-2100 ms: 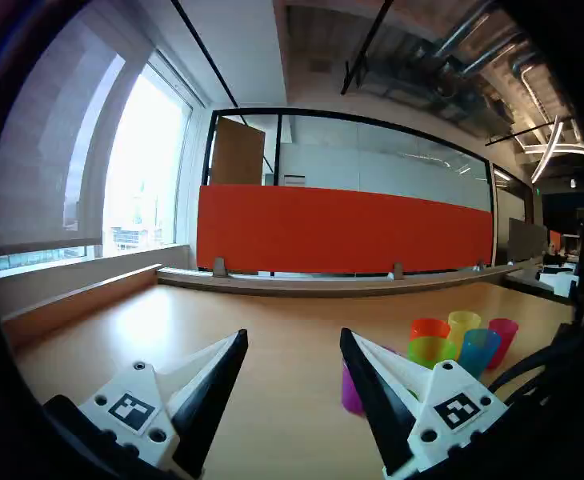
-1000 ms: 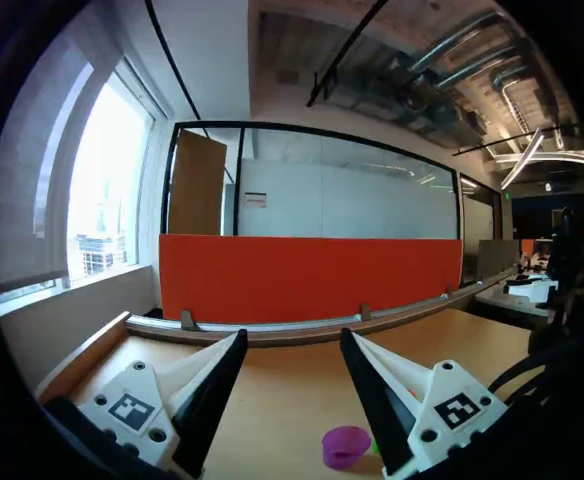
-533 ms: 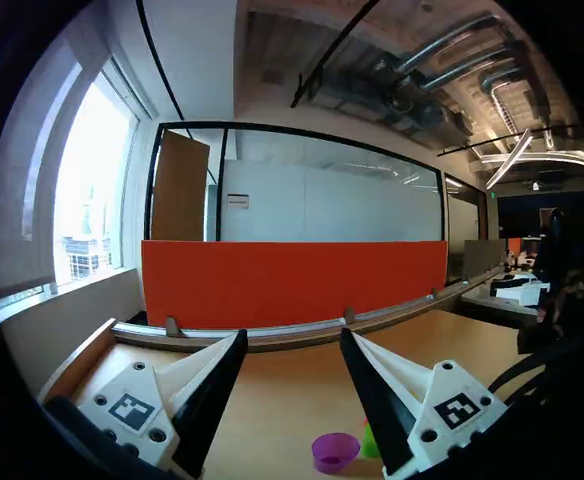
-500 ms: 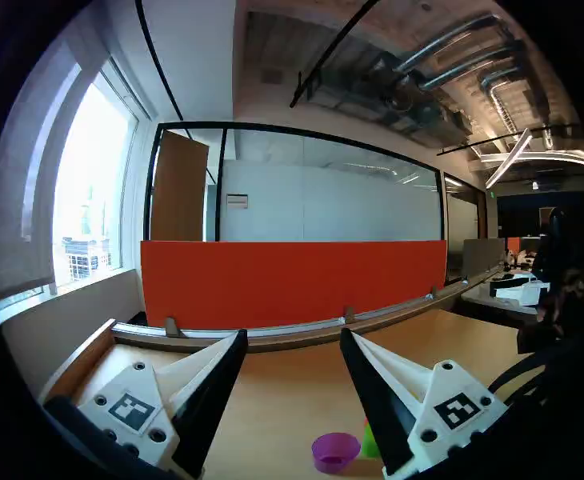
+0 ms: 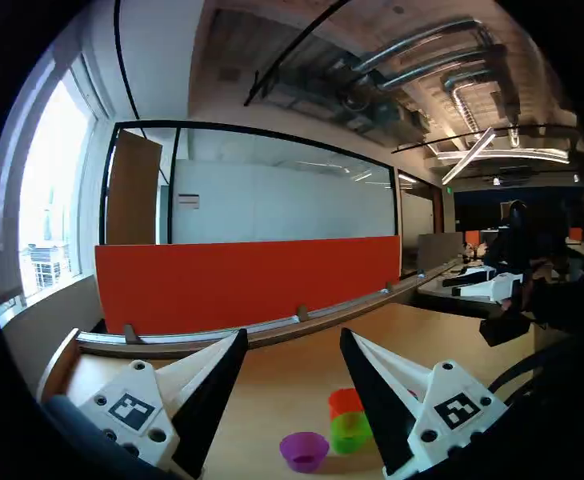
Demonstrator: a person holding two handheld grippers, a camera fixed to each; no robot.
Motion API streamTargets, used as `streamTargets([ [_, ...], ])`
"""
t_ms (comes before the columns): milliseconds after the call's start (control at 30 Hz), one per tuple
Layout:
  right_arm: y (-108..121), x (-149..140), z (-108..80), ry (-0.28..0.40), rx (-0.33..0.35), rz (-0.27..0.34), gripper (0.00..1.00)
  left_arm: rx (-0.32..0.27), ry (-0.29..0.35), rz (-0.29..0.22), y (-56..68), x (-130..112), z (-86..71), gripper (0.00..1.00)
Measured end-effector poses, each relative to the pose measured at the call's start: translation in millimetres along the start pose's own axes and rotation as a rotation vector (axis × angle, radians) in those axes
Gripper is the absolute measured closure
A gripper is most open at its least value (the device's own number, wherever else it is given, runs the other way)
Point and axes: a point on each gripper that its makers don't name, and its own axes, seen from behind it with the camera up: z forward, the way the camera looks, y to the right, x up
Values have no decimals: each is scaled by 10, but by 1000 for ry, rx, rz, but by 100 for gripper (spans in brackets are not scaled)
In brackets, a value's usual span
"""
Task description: Pour water
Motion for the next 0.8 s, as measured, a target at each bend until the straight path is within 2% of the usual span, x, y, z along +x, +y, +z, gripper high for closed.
streamTargets([
  [300, -227, 75, 72, -3, 91, -12, 0, -75, 14, 39, 167, 96, 31, 15],
  [500, -273, 49, 109, -17, 107, -35, 0, -99, -16, 59, 230, -2, 45, 15],
  [800, -391, -113, 161, -87, 151, -71, 0, -125, -56, 62, 271, -186, 60, 15],
])
